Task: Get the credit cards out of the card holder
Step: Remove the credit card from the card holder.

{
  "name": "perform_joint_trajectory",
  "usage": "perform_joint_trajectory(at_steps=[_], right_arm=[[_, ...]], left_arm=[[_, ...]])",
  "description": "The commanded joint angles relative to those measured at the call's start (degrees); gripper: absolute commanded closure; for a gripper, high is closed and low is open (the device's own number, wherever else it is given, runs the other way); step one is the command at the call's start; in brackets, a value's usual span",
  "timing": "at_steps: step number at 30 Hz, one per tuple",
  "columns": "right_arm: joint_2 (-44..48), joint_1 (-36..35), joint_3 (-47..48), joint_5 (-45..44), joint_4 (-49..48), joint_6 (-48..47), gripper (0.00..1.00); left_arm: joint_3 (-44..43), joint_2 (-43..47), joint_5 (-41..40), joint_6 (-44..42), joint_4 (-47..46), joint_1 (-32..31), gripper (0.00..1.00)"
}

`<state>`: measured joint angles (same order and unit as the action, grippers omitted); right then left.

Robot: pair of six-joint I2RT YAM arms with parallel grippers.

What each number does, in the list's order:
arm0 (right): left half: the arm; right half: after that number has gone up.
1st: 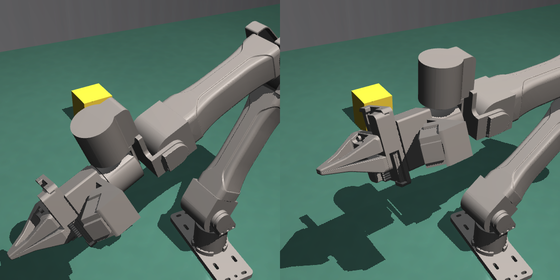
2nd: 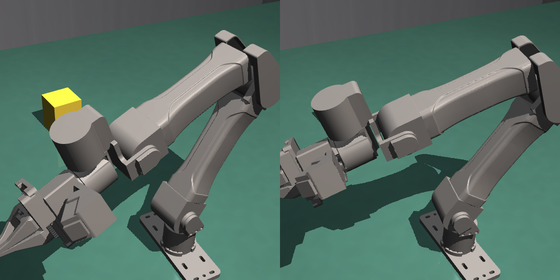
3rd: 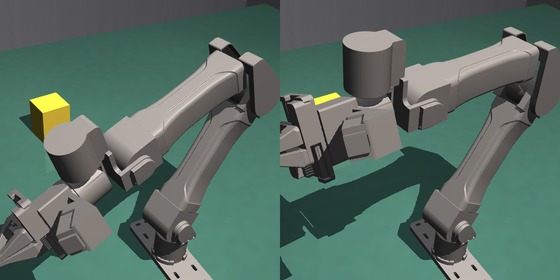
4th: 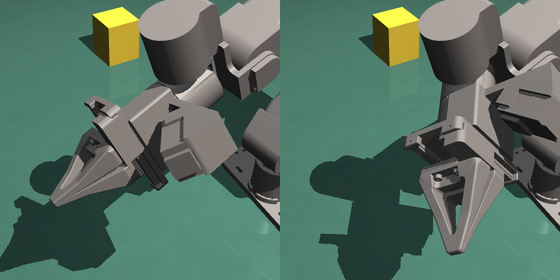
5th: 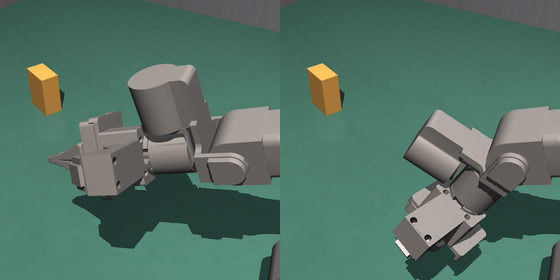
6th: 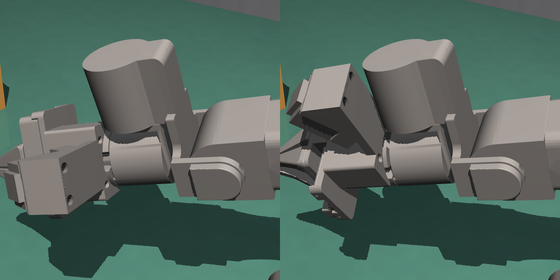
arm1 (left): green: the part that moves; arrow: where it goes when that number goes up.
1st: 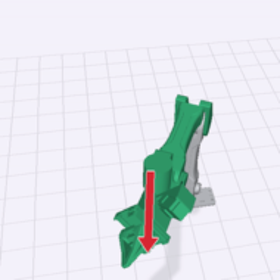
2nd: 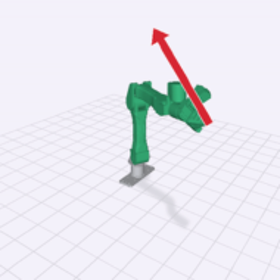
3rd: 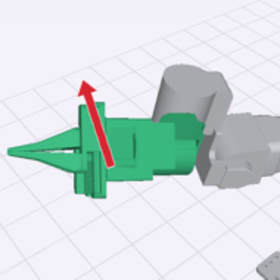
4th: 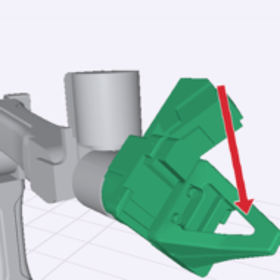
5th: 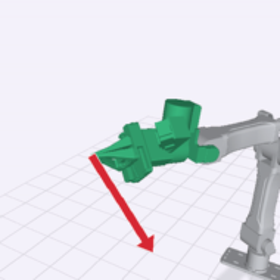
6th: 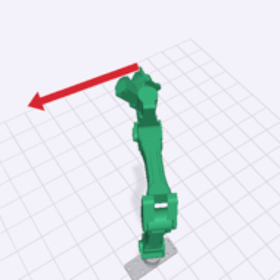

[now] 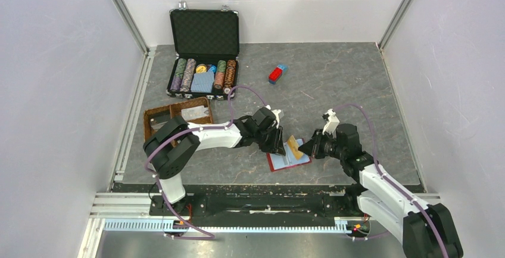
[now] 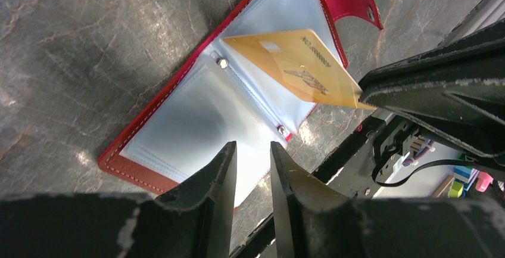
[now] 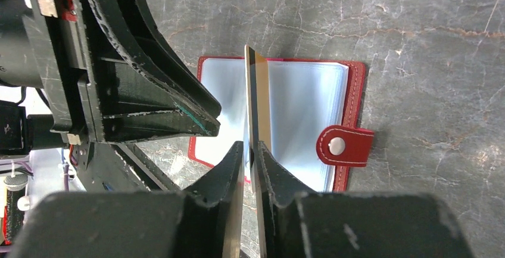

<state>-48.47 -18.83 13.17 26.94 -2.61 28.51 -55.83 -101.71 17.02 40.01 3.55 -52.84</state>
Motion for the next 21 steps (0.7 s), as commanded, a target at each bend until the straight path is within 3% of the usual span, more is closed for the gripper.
perform_joint_trajectory(at_steps=[1,7,11,21], right_arm=[[-0.6,0.3,-1.1,0.3,-0.8,-1.5,0.85],[-0.9,0.3,-0.7,-0.2,-0.8,-2.0,0.84],[-1.2,0.3,-0.1,-1.2,-0.2,-2.8,1.00],[1.8,0.3,7.5,2.9,4.0,-8.8,1.00]], left_arm=[[-2.0,-0.9,0.9,-3.0,-2.7,0.0,0.66],[-2.4,-1.3,0.7,-3.5,-1.9,-0.1,0.67],[-2.9,-0.5,0.6,-4.1,-0.8,-0.1,0.67],[-10.2,10.6,-2.8,-13.0,17.9,1.0,0.62]])
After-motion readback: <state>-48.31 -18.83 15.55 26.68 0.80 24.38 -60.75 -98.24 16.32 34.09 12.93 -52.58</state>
